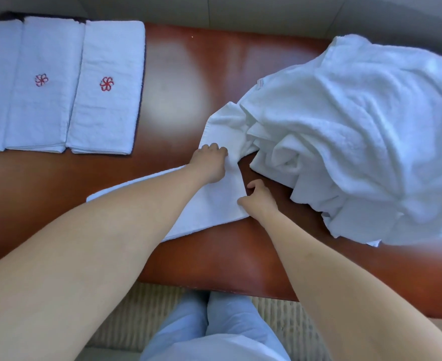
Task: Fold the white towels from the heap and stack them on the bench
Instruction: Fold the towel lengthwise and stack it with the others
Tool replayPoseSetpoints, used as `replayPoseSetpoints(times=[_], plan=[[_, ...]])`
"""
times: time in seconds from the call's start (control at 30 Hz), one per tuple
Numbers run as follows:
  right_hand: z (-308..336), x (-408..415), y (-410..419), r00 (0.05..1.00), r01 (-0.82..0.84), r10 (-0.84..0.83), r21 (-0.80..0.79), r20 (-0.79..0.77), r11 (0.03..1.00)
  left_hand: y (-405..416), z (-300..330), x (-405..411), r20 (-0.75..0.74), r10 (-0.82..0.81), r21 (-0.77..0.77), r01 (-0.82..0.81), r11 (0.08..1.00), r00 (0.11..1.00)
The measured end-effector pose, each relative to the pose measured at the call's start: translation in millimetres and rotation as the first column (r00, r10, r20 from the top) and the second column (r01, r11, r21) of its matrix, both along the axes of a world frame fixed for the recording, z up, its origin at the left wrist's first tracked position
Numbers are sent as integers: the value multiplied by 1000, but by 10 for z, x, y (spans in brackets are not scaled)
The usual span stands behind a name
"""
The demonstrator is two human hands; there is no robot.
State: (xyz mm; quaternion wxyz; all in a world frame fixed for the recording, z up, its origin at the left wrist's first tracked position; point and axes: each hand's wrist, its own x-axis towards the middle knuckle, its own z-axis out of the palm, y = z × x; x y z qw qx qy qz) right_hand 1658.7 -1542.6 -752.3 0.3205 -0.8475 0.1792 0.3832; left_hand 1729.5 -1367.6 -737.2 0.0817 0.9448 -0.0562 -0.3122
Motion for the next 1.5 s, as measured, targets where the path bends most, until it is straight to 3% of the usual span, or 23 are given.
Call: replayPoseSetpoints(times=[0.23, 0.43, 0.67, 0.9, 1.17, 1.5], plan=[[-22, 74, -11, 999, -28, 28, 8, -18, 1000, 24, 205, 257, -196, -38, -75, 24, 997, 980], [47, 69, 23, 977, -178, 173, -32, -125, 983, 231, 504, 225, -230, -124, -186, 82, 979, 965], [450, 2, 117, 995, 10, 9, 196, -95, 981, 666, 914, -21, -148, 40, -311, -85, 947, 988], [1350, -41, 686, 976, -141, 116, 123, 186, 982, 1456, 1586, -470, 35, 229, -400, -197, 895, 973], [2671, -464, 1867, 829, -250, 257, -81, 497, 965, 2681, 2572, -1108, 207, 322, -454, -201, 868, 924], [3468, -817, 2914, 712, -134, 61, 49, 700, 990, 3738, 3297, -1673, 273, 472, -567, -256, 783, 838]])
